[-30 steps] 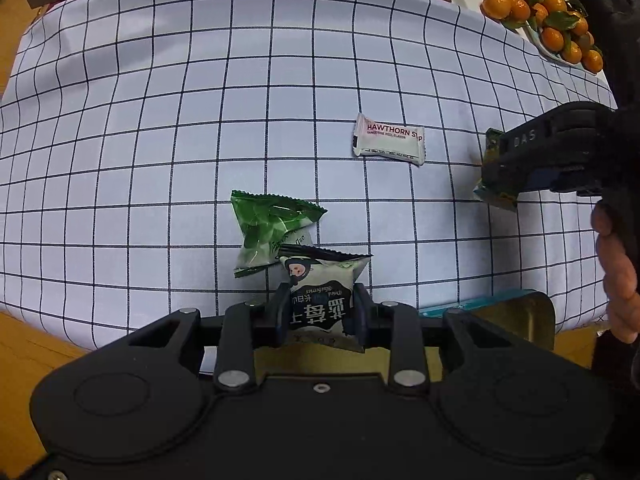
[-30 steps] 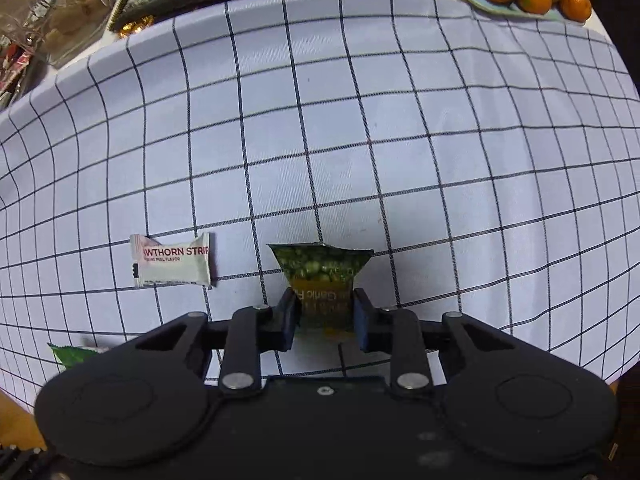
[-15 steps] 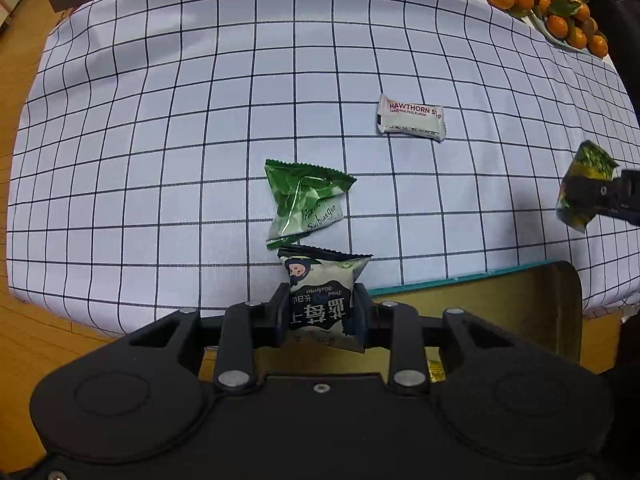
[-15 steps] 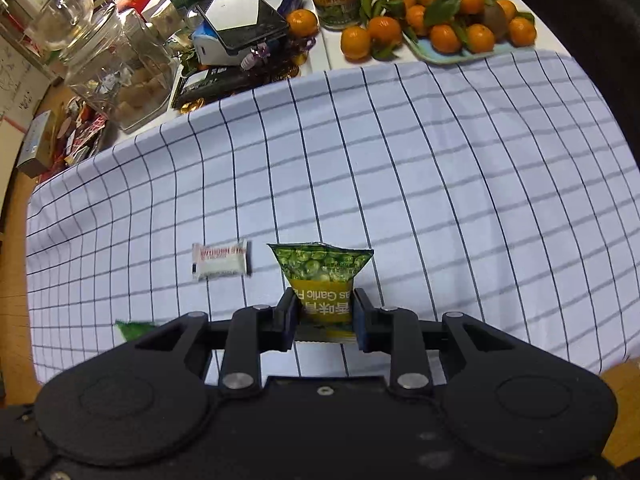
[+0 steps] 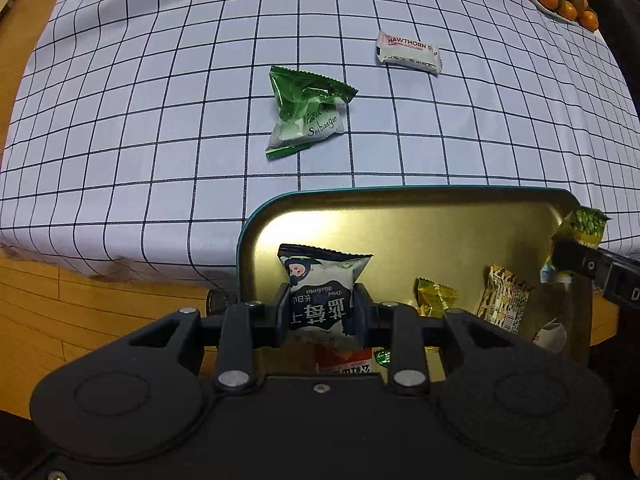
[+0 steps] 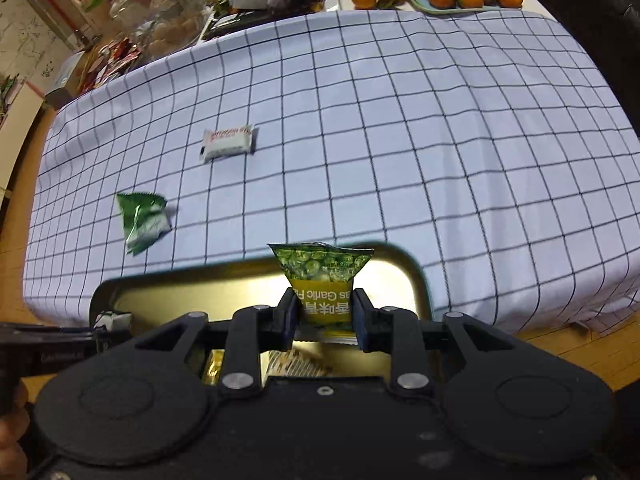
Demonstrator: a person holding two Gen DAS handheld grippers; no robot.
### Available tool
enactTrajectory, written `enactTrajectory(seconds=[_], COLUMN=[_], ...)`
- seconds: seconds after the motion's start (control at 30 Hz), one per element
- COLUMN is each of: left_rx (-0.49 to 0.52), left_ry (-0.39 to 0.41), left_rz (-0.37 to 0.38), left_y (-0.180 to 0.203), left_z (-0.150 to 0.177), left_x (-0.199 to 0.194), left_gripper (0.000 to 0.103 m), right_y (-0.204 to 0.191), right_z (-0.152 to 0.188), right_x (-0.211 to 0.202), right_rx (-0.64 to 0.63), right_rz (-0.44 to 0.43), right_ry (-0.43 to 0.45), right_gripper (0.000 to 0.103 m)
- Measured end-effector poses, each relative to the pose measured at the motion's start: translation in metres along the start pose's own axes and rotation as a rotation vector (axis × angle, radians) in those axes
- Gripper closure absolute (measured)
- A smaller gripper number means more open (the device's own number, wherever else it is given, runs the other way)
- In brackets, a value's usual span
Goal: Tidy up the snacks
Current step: 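Open the right tool to drop the pea packet while the left drops its packet into the tray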
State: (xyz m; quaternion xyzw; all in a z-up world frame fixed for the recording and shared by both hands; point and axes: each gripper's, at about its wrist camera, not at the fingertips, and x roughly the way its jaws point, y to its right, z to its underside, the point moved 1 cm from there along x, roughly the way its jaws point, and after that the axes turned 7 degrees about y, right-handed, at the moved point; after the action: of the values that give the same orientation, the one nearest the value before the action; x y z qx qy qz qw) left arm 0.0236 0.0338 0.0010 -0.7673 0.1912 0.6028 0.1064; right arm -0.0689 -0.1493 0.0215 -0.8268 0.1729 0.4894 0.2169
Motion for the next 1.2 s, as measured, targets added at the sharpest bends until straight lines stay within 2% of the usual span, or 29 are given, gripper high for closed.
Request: enactTrajectory(seconds=[0.23,0.5,0.8,1.2], left_rx=[0.017,0.034,0.055,0.058], left_ry=[0.032,0.051,0.021,0.017], left_rz=[0.028,0.091,0.058,0.03], left_y=[0.008,0.015,0.016,0.018], left_z=[0.0,-0.007,-0.005,-0.006], left_x=[-0.008,-0.009,-0.001,0.005], left_gripper=[0.062,0.062,0.062,0.062], right_y=[0.001,0.008,0.005,0.003], right_z=[0.019,0.012,0.011,0.009], right_x=[0.003,-0.004,0.002,0.008], right_rx=[0.032,0.067,0.069,0.052], right_rz=[-0.011,-0.014,-0.025,-0.038], right_ry=[-0.034,0.006,-0.017,-0.043], right_gripper=[0.073,0.071,0.071,0.071])
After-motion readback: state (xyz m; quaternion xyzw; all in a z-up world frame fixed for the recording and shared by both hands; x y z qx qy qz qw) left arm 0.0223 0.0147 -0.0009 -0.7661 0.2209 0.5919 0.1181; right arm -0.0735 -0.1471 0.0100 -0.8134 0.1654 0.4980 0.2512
